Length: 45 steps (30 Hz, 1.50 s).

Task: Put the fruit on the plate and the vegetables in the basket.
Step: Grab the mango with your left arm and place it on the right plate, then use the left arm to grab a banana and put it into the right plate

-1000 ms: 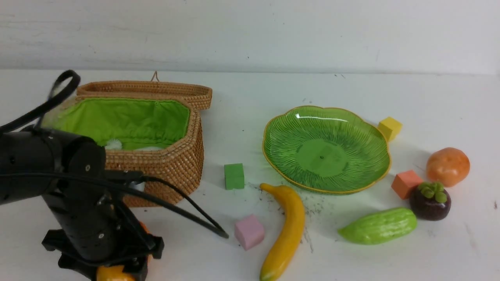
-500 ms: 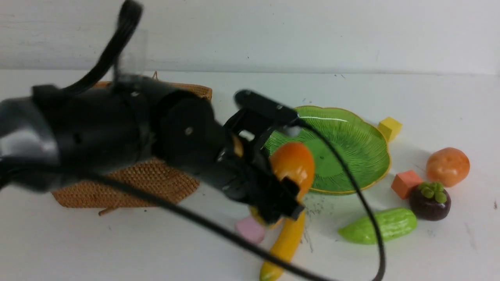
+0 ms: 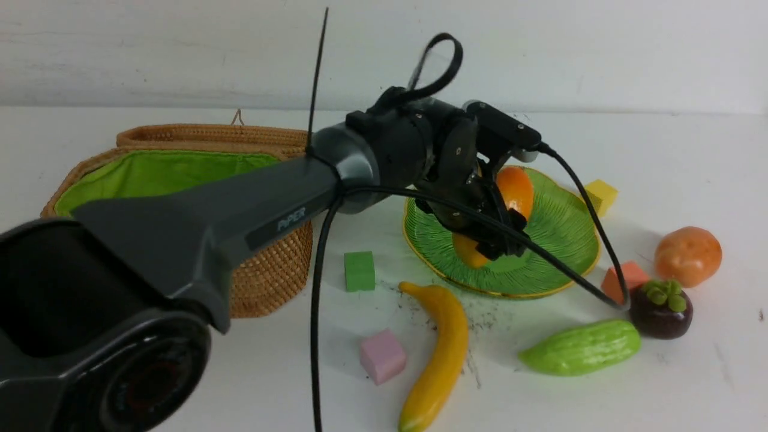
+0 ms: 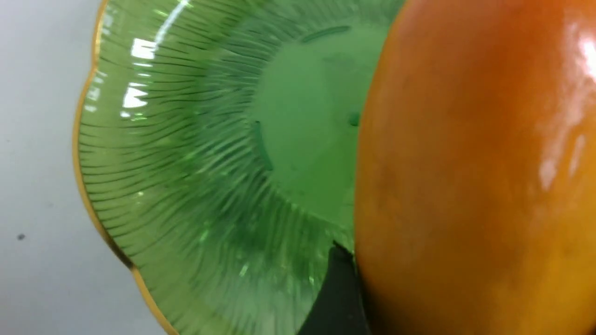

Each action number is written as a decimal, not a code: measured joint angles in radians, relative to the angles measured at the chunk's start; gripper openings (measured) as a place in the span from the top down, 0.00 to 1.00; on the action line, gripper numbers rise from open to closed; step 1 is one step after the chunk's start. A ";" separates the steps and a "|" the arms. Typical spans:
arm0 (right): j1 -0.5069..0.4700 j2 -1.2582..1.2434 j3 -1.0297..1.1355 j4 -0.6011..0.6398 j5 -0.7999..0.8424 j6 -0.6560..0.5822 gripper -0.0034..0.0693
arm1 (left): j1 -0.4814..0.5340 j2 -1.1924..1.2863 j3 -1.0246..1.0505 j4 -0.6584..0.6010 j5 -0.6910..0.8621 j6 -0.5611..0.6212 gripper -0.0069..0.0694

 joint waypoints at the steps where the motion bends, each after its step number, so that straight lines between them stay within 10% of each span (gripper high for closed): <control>1: 0.000 0.000 0.000 0.000 0.004 0.000 0.65 | 0.000 0.008 -0.012 0.024 0.000 -0.025 0.08; 7: 0.000 0.000 0.000 0.005 0.009 0.000 0.65 | 0.000 -0.006 -0.023 0.063 0.034 -0.082 0.05; 12: 0.000 0.000 0.000 0.007 0.010 0.000 0.64 | -0.001 -0.070 -0.023 0.058 0.196 -0.090 0.20; 20: 0.000 0.000 0.000 0.008 0.020 -0.003 0.64 | -0.012 -0.331 -0.018 0.045 0.516 -0.172 0.93; 32: 0.000 -0.002 0.000 0.025 0.146 -0.007 0.64 | -0.139 -0.450 0.395 0.040 0.431 -0.265 0.89; 45: 0.000 -0.106 0.000 0.168 0.190 -0.033 0.64 | -0.140 -0.178 0.429 0.112 0.131 -0.280 0.20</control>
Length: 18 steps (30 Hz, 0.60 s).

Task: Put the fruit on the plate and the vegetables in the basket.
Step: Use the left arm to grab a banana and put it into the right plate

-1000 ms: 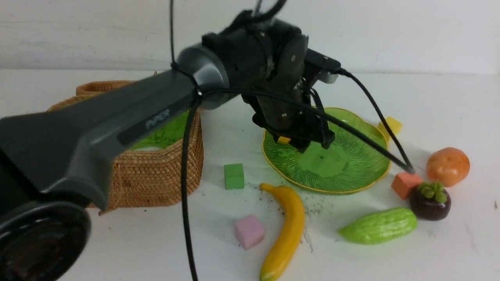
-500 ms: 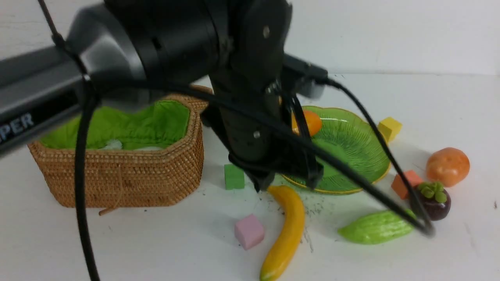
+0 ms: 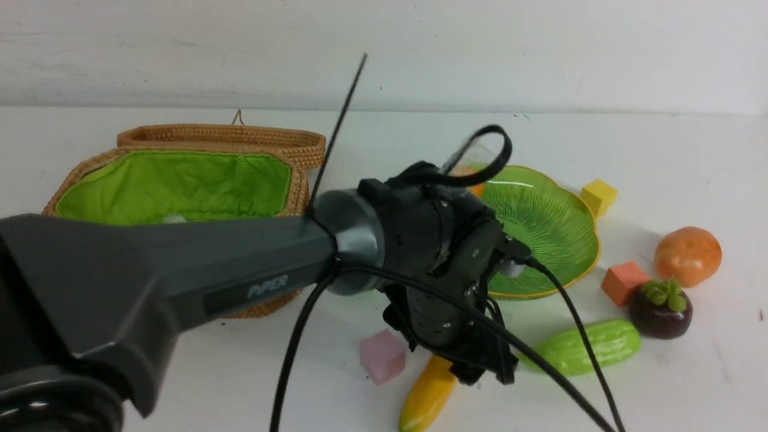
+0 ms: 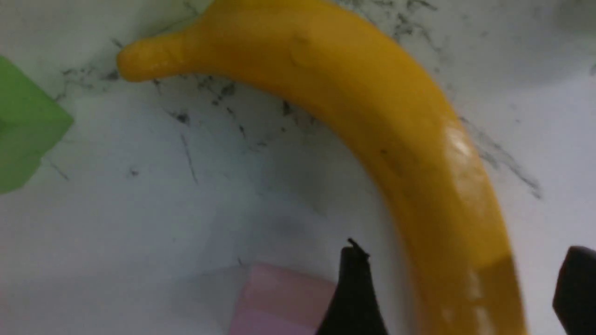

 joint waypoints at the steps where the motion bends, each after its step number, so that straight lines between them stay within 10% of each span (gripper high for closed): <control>1: 0.000 -0.005 0.000 0.005 0.000 0.000 0.64 | 0.000 0.019 0.000 0.015 -0.013 -0.008 0.20; 11: 0.000 -0.012 0.000 0.014 0.000 0.000 0.64 | 0.000 0.059 -0.001 0.018 -0.060 -0.040 0.52; 18: 0.000 -0.012 0.000 0.012 0.000 0.000 0.64 | -0.003 0.020 -0.059 -0.009 0.121 -0.024 0.51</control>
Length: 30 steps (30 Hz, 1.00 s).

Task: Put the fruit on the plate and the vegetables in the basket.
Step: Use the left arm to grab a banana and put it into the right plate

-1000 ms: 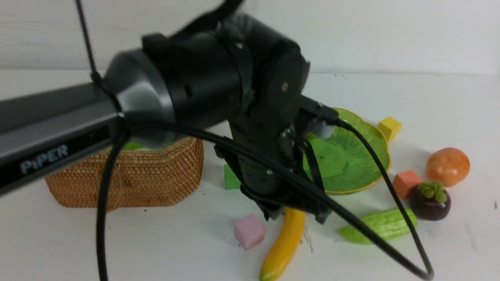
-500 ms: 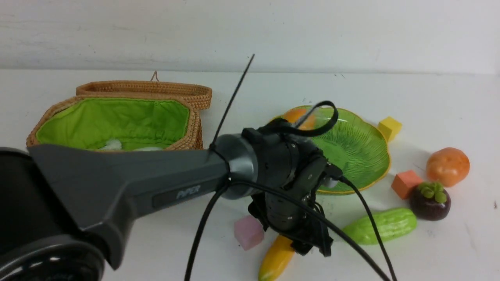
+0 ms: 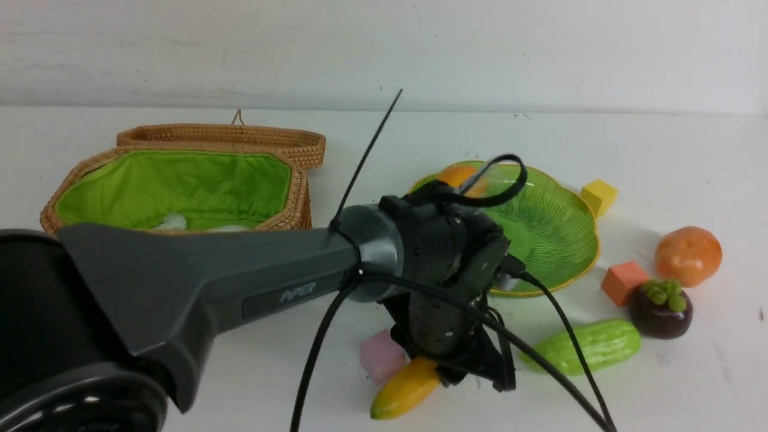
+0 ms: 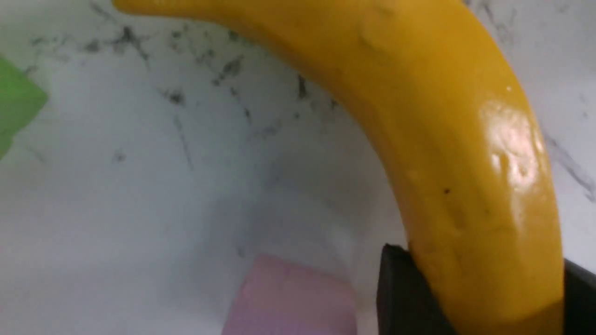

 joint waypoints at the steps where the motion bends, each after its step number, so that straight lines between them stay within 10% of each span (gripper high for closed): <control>1: 0.000 0.000 0.000 -0.002 0.000 0.000 0.64 | -0.004 -0.021 -0.020 -0.007 0.051 0.011 0.51; 8: 0.000 0.000 0.000 -0.018 -0.003 0.000 0.64 | -0.027 -0.125 -0.171 -0.085 0.210 0.204 0.51; 21: 0.000 -0.001 0.000 -0.037 -0.024 0.009 0.64 | 0.064 0.095 -0.270 -0.080 -0.412 0.464 0.50; 30: 0.000 -0.001 0.000 -0.027 -0.006 0.030 0.64 | 0.064 0.137 -0.299 -0.083 -0.428 0.458 0.10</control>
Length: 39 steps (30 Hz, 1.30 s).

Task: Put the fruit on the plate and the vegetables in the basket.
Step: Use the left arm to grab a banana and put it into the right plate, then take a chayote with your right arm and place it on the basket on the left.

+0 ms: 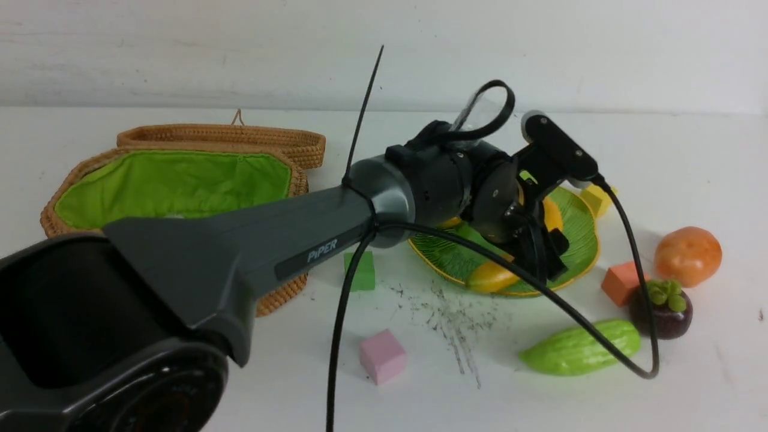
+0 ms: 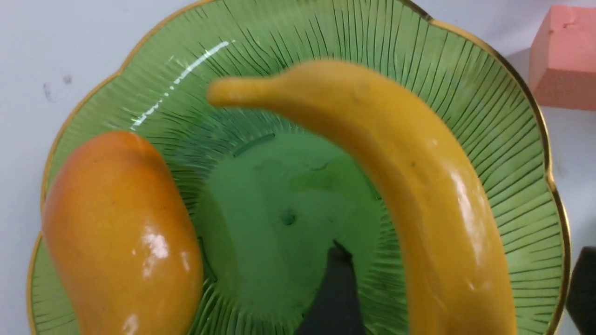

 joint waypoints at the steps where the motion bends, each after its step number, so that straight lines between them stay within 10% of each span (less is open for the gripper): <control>1: 0.000 0.001 0.000 0.000 0.000 0.000 0.64 | -0.001 -0.011 0.000 -0.001 0.022 -0.011 0.07; 8: 0.000 0.094 0.000 -0.046 0.000 -0.008 0.64 | -0.036 -0.215 0.000 0.000 0.280 -0.120 0.26; 15: 0.000 0.350 0.000 -0.117 -0.060 -0.207 0.64 | -0.073 -0.511 -0.003 -0.015 0.593 -0.279 0.90; 39: -0.142 1.148 0.000 -0.108 -0.370 -0.629 0.59 | -0.072 -1.525 1.029 -0.117 0.499 -0.324 0.93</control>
